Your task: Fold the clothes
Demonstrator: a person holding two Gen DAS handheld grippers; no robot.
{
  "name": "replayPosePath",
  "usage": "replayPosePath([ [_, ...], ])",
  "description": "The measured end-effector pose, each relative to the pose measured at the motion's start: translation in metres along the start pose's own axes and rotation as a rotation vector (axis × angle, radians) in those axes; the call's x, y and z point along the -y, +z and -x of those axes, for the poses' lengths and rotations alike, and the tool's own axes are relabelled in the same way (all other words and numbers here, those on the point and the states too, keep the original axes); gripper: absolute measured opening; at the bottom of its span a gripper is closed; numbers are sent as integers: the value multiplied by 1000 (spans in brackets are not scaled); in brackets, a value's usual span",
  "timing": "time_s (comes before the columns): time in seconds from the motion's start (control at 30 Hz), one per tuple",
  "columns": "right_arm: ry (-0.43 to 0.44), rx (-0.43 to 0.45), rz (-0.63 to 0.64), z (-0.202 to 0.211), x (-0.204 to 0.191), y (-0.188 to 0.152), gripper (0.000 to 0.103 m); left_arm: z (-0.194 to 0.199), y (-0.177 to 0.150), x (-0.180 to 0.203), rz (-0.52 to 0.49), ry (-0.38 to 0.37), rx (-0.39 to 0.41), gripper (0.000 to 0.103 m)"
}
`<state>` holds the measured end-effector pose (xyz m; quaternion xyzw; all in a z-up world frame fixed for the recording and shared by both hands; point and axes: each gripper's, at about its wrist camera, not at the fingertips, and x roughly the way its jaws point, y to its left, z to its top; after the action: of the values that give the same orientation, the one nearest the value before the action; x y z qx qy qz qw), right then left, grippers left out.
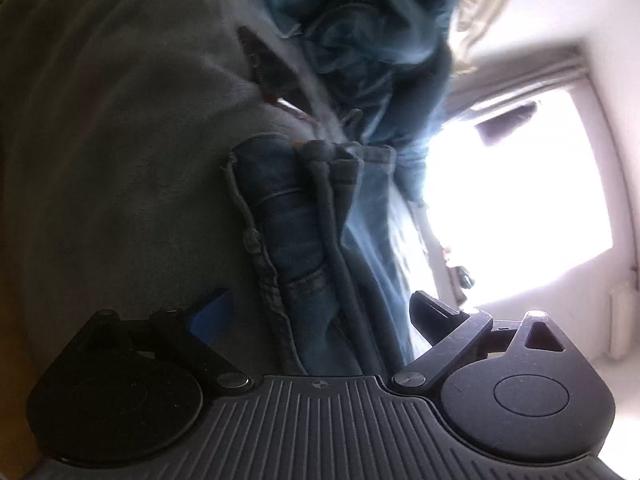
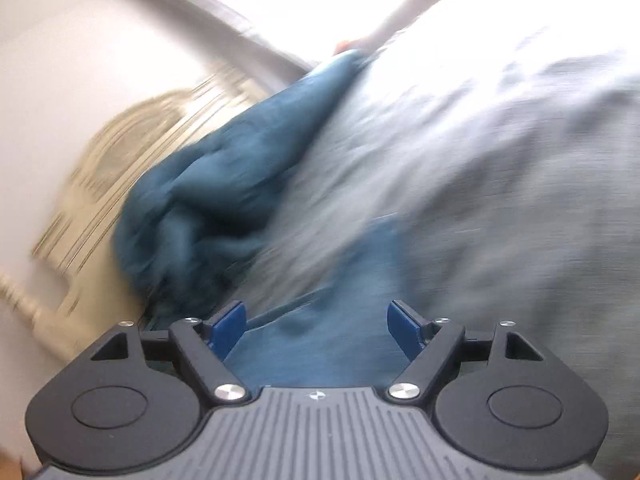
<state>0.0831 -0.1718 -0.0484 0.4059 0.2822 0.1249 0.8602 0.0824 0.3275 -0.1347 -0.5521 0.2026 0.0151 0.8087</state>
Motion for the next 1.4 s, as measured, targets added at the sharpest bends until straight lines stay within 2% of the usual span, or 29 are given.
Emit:
replayPosePath([
  [0.13, -2, -38, -136, 1, 35, -2, 82, -3, 7, 3, 43, 23, 45, 95],
  [0.23, 12, -112, -209, -23, 46, -4, 82, -7, 15, 1, 98, 39, 60, 91],
  [0.3, 17, -159, -256, -41, 53, -4, 82, -10, 20, -1, 124, 46, 68, 81],
  [0.33, 9, -175, -269, -49, 55, -2, 81, -11, 22, -1, 127, 52, 69, 80],
  [0.43, 10, -210, -267, -68, 56, 6, 80, -13, 24, -2, 131, 78, 77, 64],
  [0.47, 14, -223, -272, -75, 56, 8, 78, -13, 24, -2, 130, 90, 79, 56],
  [0.6, 48, -314, -289, -109, 55, 16, 69, -14, 25, -3, 127, 99, 85, 50],
  [0.73, 94, -415, -265, -146, 45, 20, 67, -19, 25, -1, 121, 111, 94, 45],
  [0.77, 102, -433, -266, -152, 44, 20, 65, -22, 26, 0, 111, 117, 97, 41],
  [0.8, 97, -442, -266, -155, 42, 19, 52, -22, 25, 1, 99, 122, 100, 37],
  [0.83, 83, -448, -262, -157, 41, 18, 30, -22, 25, 2, 90, 126, 104, 34],
  [0.87, 78, -448, -260, -157, 41, 16, 23, -21, 24, 4, 84, 125, 109, 30],
  [0.93, 92, -438, -260, -154, 40, 14, 18, -17, 22, 7, 81, 111, 120, 28],
  [1.07, 130, -404, -276, -150, 42, 14, 14, -9, 18, 16, 92, 54, 147, 26],
  [1.23, 182, -382, -265, -136, 45, 31, 12, -5, 7, 41, 70, 14, 173, 25],
  [1.4, 212, -354, -250, -115, 58, 51, 12, -19, -13, 80, 20, -15, 139, 25],
])
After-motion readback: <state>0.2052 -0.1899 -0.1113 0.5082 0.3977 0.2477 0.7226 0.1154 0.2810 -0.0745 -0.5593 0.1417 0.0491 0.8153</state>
